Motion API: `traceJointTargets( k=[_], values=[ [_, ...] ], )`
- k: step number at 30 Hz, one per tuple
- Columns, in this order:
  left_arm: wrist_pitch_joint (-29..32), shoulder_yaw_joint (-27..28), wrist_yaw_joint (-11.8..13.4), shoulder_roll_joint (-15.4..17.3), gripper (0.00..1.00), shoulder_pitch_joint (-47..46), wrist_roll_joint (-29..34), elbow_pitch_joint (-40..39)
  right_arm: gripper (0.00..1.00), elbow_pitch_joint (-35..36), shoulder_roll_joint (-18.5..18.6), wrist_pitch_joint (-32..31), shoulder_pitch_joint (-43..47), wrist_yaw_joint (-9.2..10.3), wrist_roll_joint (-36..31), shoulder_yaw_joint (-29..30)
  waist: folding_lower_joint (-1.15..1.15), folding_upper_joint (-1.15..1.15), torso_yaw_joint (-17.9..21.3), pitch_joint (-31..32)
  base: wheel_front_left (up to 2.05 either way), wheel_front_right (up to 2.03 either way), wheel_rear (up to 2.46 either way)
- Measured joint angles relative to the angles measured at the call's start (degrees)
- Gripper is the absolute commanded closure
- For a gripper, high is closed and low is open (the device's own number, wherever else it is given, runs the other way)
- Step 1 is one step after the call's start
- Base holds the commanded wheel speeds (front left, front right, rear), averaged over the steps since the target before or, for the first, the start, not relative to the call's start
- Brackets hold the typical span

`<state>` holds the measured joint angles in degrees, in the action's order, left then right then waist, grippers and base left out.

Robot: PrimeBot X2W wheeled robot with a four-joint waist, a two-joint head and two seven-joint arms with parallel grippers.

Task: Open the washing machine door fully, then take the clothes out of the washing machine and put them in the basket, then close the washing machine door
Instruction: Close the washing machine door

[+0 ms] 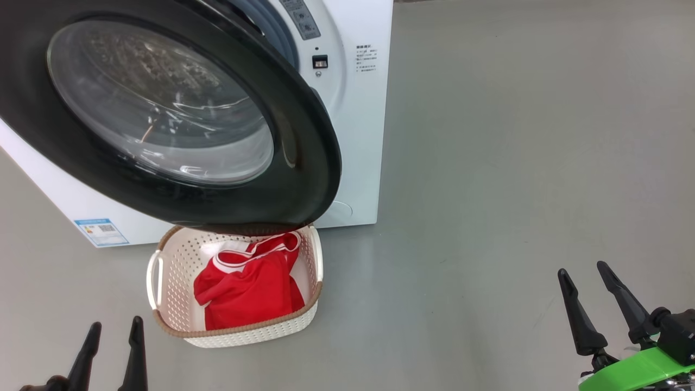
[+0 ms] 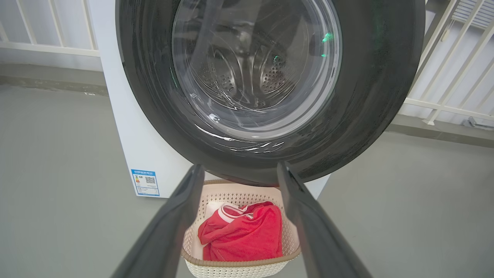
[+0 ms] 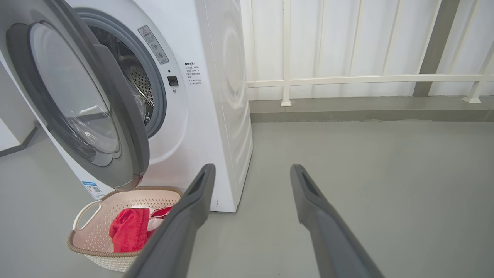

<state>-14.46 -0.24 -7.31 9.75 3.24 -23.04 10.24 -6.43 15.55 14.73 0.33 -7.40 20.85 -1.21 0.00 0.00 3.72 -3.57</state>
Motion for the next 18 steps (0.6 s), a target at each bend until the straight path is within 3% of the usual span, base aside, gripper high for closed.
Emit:
traceJointTargets(
  k=[18],
  values=[
    [0.00,-0.23,0.00,0.07,0.00,-0.01,0.81,0.37,0.00,-0.04,-0.10,-0.01,0.00,0.00,0.00,0.00,0.00,0.00,-0.33,0.06,0.00,0.00,0.00]
  ],
)
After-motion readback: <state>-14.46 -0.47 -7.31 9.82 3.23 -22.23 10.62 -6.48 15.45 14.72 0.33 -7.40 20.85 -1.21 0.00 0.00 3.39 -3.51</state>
